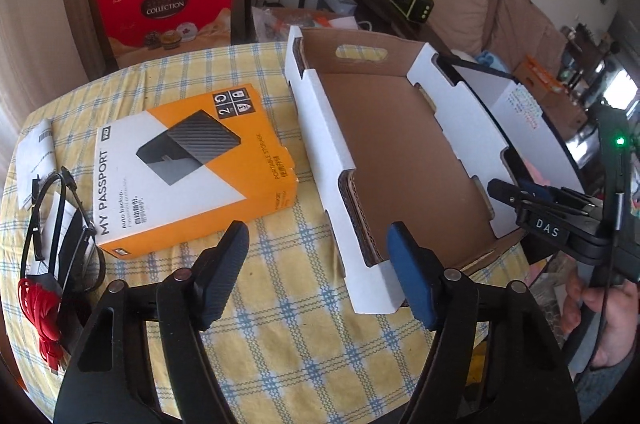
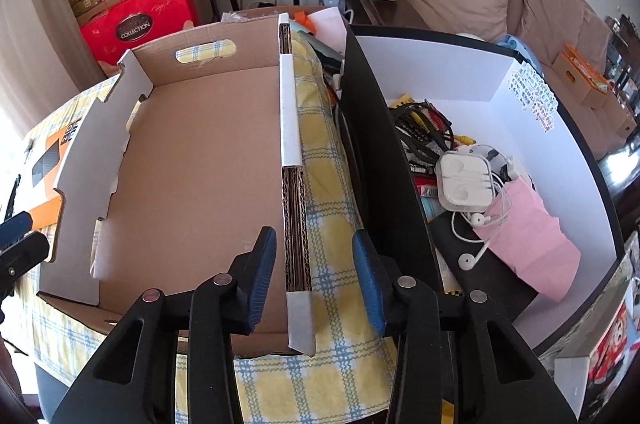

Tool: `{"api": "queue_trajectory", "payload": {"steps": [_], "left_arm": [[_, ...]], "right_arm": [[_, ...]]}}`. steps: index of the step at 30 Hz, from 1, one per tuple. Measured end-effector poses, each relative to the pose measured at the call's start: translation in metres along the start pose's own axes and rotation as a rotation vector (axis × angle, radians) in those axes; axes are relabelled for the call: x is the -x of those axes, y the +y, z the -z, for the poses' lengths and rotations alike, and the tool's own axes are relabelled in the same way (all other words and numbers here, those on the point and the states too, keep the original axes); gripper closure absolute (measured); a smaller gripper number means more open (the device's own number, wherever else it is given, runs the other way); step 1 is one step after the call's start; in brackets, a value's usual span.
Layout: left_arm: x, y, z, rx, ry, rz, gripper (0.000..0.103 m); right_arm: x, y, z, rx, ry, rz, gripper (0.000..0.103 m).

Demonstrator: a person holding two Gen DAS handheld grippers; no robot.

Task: Organize objects
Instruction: 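Move the right gripper to the cardboard box side wall and clamp it, then grasp the red coiled cable with the left gripper while the right gripper holds the box wall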

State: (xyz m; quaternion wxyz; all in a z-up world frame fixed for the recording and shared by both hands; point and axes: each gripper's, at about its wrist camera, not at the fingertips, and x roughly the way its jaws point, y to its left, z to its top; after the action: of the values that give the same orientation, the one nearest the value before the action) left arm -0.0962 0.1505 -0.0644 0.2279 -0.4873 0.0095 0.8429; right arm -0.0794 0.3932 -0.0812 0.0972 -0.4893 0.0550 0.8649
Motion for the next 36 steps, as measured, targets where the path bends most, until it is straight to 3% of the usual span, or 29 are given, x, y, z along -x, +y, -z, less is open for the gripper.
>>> {"api": "queue_trajectory", "payload": {"steps": [6, 11, 36], "left_arm": [[-0.009, -0.011, 0.005, -0.023, 0.028, 0.043, 0.058], [-0.015, -0.017, 0.008, -0.015, 0.051, 0.104, 0.071], [0.020, 0.002, 0.048, 0.020, 0.062, 0.074, 0.072]], "right_arm": [[-0.003, 0.003, 0.004, 0.014, 0.013, -0.021, 0.085], [0.001, 0.010, 0.005, 0.055, -0.001, -0.033, 0.088], [0.022, 0.045, 0.034, 0.142, -0.004, -0.050, 0.087]]}}
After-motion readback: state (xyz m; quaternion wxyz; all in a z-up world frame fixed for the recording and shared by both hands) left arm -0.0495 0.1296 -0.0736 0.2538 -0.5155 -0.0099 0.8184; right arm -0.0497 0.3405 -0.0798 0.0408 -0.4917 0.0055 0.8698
